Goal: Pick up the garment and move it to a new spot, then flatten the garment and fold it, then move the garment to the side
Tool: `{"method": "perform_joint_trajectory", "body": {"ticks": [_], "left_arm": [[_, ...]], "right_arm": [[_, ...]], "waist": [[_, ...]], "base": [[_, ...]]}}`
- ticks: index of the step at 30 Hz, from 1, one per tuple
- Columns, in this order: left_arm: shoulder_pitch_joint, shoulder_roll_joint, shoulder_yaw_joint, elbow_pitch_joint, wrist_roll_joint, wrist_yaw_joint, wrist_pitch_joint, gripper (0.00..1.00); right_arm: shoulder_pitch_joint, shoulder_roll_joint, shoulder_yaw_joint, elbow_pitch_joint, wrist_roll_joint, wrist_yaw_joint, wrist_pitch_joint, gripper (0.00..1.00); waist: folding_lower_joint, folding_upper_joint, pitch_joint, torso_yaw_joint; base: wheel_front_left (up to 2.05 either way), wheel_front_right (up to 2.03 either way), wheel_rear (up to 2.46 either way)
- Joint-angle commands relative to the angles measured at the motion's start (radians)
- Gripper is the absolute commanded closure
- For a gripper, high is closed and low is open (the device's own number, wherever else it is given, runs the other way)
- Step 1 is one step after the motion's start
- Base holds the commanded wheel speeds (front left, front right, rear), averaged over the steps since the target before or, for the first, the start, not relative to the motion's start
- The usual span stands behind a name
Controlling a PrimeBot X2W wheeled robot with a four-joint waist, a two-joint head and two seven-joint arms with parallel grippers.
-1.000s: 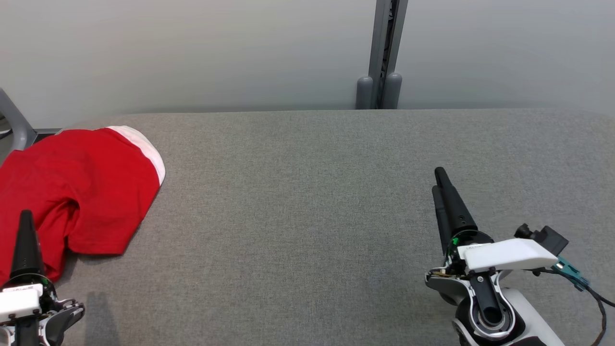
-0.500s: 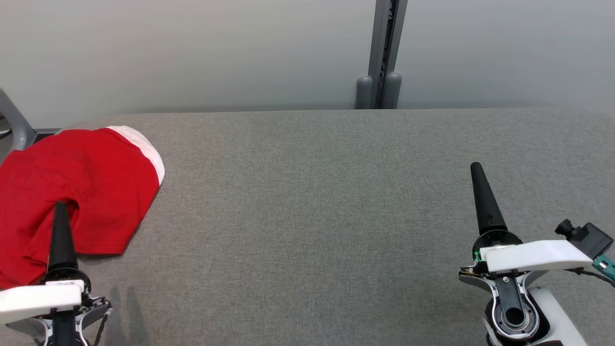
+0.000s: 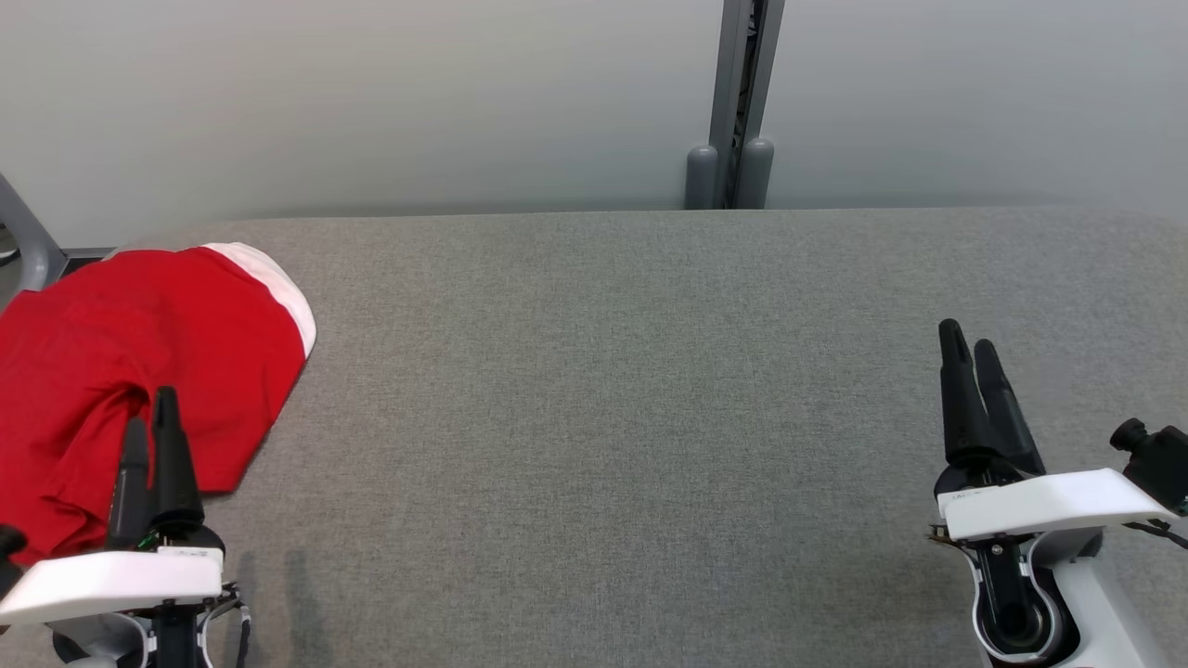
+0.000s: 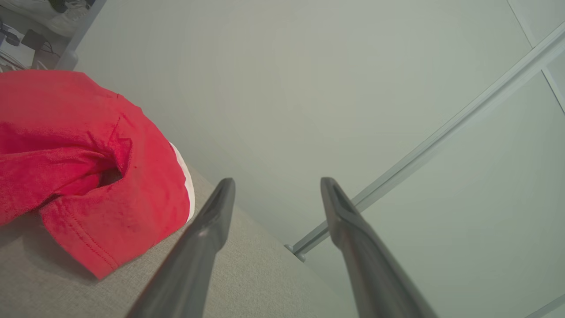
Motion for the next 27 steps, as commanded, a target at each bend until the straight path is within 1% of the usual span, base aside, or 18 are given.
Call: {"method": "perform_joint_trajectory", "body": {"ticks": [1,8,17,18,21,24,27], "left_arm": [[0.001,0.007,-0.008,-0.012,0.03,-0.003,-0.013,0.0],[0.004,-0.003,-0.04,-0.031,0.22,0.004,-0.048,0.0],[0.014,-0.011,-0.113,-0.034,0.418,0.027,-0.091,0.0],[0.015,-0.012,-0.128,-0.035,0.459,0.033,-0.101,0.0],[0.02,-0.015,-0.144,-0.038,0.532,0.042,-0.115,0.0],[0.03,-0.017,-0.162,-0.043,0.633,0.053,-0.128,0.0],[0.036,-0.015,-0.175,-0.053,0.731,0.076,-0.141,0.0]], "right_arm": [[-0.001,-0.003,-0.019,0.002,-0.042,0.006,-0.004,0.0],[-0.001,0.004,-0.085,0.026,-0.236,0.006,-0.004,0.0],[0.009,0.004,-0.111,0.039,-0.417,0.006,-0.004,0.0],[0.012,0.002,-0.118,0.045,-0.451,0.006,-0.004,0.0],[0.016,-0.001,-0.127,0.051,-0.505,0.006,-0.005,0.0],[0.018,0.0,-0.136,0.052,-0.561,0.006,-0.005,0.0],[0.02,0.001,-0.152,0.051,-0.613,0.006,-0.005,0.0]], "waist": [[0.0,0.0,0.001,0.0],[0.0,0.0,0.007,-0.001],[0.0,0.0,0.008,-0.007],[0.0,0.0,0.007,-0.008],[0.0,0.0,0.006,-0.01],[0.0,0.0,0.007,-0.012],[0.0,0.0,0.007,-0.014]], "base": [[0.0,0.0,0.0],[0.0,0.0,0.0],[0.0,0.0,0.0],[0.0,0.0,0.0],[0.0,0.0,0.0],[0.0,0.0,0.0],[0.0,0.0,0.0]]}}
